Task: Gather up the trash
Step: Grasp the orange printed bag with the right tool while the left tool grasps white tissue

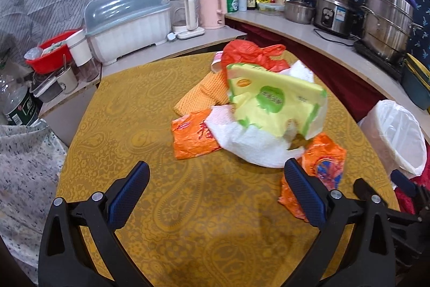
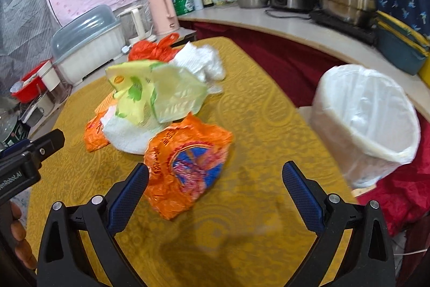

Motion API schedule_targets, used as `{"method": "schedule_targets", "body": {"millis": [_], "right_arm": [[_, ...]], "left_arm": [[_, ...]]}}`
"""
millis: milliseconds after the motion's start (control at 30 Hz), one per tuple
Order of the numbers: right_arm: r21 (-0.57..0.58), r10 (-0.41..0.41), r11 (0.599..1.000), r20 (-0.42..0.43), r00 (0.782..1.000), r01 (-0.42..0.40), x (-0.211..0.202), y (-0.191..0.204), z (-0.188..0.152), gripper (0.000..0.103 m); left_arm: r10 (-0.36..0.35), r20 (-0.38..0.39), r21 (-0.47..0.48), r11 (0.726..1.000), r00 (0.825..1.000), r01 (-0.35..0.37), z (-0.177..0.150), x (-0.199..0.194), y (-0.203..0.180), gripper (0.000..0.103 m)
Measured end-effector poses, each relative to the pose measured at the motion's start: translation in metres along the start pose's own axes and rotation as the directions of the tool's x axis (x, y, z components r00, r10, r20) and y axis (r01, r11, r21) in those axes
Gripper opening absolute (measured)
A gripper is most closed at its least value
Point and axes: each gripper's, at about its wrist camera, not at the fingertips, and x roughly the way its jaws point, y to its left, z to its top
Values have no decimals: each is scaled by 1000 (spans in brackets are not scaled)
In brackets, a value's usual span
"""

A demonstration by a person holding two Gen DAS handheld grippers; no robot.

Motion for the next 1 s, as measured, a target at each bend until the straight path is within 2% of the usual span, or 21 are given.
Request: {"method": "schedule_targets", "body": {"millis": [233,467,500,533,567,600,767,833,1000], "right_arm": [[34,24,999,-84,996,-21,59,15,-2,96],[37,37,999,-155,987,-31,89,31,-7,96],[27,25,999,-157,987,-21,91,34,-8,93],[4,3,1000,-149,989,-2,90,37,-9,85],[-22,-11,1000,-149,989,8,90,40,-10,82],[-34,-15,999,-148,989,10,90,41,-10,75],[32,59,998,-153,986,-55,81,23,-8,60],[35,63,998,-148,987,-58,76,17,-7,48],[21,54,998,-134,989,-52,65,5,0,33]], "left_arm": [[-10,-26,-11,1000,1000,9,1,23,16,96],[-49,-54,-21,999,997,48,5,46,22,96],[-58,-61,-23,998,996,57,6,50,22,96],[-67,-68,-24,998,995,65,7,53,22,96],[-75,-75,-27,997,994,73,8,58,21,96],[-81,-80,-28,997,993,79,8,62,20,96],[-121,-106,-28,992,987,119,8,84,5,96],[-127,-124,-25,992,984,124,7,93,-2,96],[-137,-139,-18,991,981,136,5,110,-15,95]]}}
